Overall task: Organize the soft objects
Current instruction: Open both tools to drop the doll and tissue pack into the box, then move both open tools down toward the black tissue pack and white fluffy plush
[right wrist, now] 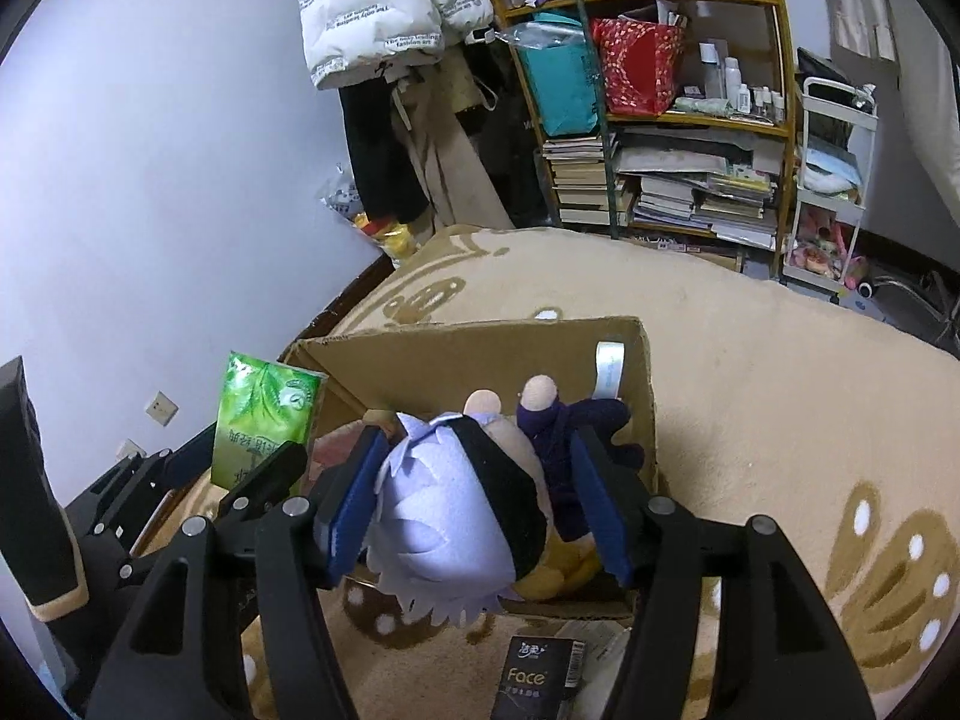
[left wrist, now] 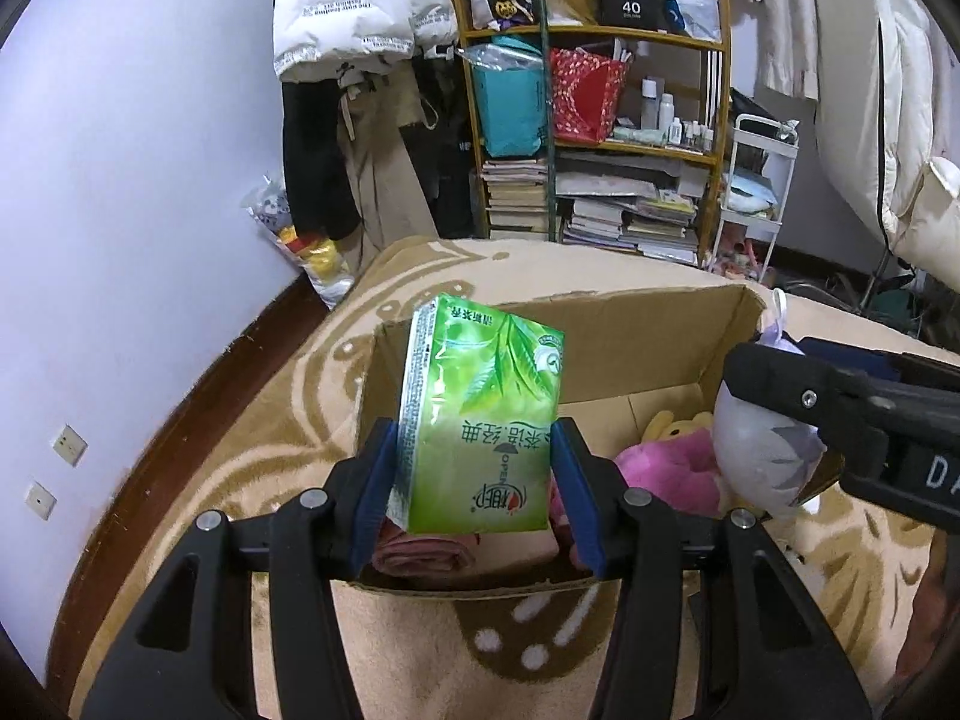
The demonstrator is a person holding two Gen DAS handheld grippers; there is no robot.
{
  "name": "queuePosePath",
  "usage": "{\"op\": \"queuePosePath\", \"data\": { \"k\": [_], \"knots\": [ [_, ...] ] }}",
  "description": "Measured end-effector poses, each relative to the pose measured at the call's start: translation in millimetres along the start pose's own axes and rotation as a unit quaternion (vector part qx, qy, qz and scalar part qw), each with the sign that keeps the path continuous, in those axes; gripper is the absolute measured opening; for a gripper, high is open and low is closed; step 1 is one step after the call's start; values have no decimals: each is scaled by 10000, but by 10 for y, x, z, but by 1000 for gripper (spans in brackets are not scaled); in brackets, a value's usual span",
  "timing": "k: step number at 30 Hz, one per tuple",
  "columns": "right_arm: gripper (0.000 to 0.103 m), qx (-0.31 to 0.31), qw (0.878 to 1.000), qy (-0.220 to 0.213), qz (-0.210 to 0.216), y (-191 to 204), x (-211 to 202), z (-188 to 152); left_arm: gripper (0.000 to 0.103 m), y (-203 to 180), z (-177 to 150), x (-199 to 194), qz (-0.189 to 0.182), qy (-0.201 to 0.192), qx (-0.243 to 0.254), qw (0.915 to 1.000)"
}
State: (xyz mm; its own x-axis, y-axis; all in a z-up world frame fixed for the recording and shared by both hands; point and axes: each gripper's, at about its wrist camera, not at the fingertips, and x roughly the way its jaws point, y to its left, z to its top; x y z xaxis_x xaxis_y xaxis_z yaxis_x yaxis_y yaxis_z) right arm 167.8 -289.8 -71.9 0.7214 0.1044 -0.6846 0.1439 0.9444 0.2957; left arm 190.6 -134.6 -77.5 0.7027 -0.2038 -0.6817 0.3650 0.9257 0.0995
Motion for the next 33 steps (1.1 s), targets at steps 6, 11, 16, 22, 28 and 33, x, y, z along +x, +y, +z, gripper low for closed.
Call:
{"op": "queuePosePath", "data": {
  "k": [6, 11, 16, 22, 28, 33],
  "knots": [
    [67, -25, 10000, -47, -76, 9, 13, 12, 52, 7, 5, 78, -84, 80, -59, 9999],
    [69, -24, 10000, -20, -55, -4, -14, 14, 54, 29, 13, 52, -160, -18, -124, 9998],
    [70, -14, 10000, -39, -64, 0, -25, 21, 60, 23, 6, 16, -149, -62, -76, 9998],
    [72, 65, 9999, -54, -59, -19, -87, 40, 72, 84, -6, -50, -168, -10, -197, 9997],
    [86, 107, 9996, -257, -87, -53, -257, 52, 81, 152, -32, -189, -67, -49, -300, 9995],
    [100, 246, 9991, -251, -222, -110, -406, 28, 85, 175, -62, -295, -8, -12, -363, 9993]
  ]
}}
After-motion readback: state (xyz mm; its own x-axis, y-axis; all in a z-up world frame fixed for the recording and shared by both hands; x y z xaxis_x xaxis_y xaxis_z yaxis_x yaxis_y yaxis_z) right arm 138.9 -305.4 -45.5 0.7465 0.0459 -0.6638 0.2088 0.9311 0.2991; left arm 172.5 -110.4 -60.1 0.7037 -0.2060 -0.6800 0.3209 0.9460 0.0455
